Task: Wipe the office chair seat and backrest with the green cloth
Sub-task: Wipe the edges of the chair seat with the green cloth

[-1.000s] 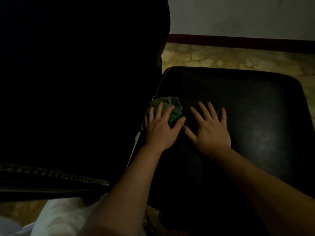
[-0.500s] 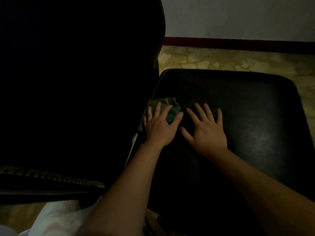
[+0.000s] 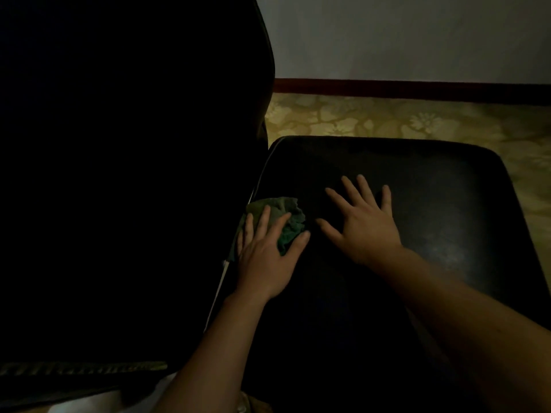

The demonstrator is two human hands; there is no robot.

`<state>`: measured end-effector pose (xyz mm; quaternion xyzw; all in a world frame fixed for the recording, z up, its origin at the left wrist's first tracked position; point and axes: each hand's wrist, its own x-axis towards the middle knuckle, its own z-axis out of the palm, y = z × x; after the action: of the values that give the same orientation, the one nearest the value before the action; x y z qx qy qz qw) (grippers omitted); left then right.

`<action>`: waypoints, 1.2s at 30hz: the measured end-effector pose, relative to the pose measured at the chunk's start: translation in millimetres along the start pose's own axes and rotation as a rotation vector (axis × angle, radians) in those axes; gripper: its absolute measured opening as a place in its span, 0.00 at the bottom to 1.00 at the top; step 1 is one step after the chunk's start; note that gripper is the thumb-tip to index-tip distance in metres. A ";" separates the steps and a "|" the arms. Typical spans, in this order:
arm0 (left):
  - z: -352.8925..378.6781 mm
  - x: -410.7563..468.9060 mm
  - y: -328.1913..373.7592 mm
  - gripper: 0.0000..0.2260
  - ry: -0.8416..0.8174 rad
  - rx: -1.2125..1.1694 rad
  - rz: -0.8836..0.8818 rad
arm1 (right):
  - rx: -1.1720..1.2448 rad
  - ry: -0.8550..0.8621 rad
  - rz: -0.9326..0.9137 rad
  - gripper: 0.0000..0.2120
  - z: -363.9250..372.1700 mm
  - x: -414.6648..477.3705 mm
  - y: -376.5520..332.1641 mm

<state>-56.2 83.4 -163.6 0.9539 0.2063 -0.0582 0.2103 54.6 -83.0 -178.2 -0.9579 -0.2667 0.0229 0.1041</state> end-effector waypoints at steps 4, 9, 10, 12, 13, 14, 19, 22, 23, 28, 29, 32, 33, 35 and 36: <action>-5.5 13.6 6.2 0.29 -0.009 -0.044 -0.008 | -0.024 -0.027 -0.014 0.36 6.9 4.7 1.7; -5.8 38.4 16.2 0.28 0.003 -0.046 -0.044 | -0.005 0.017 0.002 0.36 9.6 3.2 0.5; -5.4 42.4 18.9 0.28 0.009 -0.039 -0.050 | -0.007 0.024 0.005 0.36 9.7 2.8 -0.2; -5.2 46.6 22.7 0.29 0.017 -0.027 -0.063 | -0.007 0.033 0.012 0.36 10.0 2.3 -1.4; -5.3 46.7 23.6 0.29 0.015 -0.021 -0.068 | -0.005 0.034 0.014 0.36 9.3 2.2 -1.8; -5.3 45.4 23.8 0.29 0.012 -0.017 -0.066 | -0.005 0.034 0.016 0.36 9.1 2.0 -1.5; -2.4 27.6 16.2 0.31 0.012 0.019 -0.040 | 0.027 0.007 0.000 0.35 5.2 4.4 -0.4; 1.1 16.9 10.2 0.31 0.007 0.043 -0.030 | 0.020 -0.030 -0.006 0.35 -2.4 23.9 6.6; 1.6 15.7 9.3 0.31 0.006 0.047 -0.028 | 0.015 -0.040 0.003 0.34 -4.9 32.3 9.9; -1.1 23.9 15.9 0.31 -0.002 0.052 -0.057 | -0.037 -0.030 -0.002 0.36 1.1 43.7 17.8; -1.6 26.9 18.2 0.33 0.003 0.043 -0.062 | -0.035 -0.020 -0.001 0.37 1.9 42.1 17.1; -1.8 37.9 26.3 0.35 0.027 0.032 -0.076 | -0.022 0.001 0.010 0.38 1.4 41.2 16.3; -1.7 42.0 28.5 0.36 0.034 0.036 -0.079 | -0.020 0.012 0.013 0.38 1.2 41.3 15.6; -2.3 51.1 31.6 0.38 0.038 0.031 -0.076 | -0.018 0.029 0.013 0.39 3.2 40.4 14.9; -3.4 55.8 32.5 0.38 0.030 0.019 -0.073 | -0.018 0.036 0.014 0.39 4.2 39.5 14.7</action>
<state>8.1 78.6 -159.3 0.9485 0.2434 -0.0534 0.1956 95.5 -74.1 -185.0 -0.9609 -0.2582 0.0040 0.1000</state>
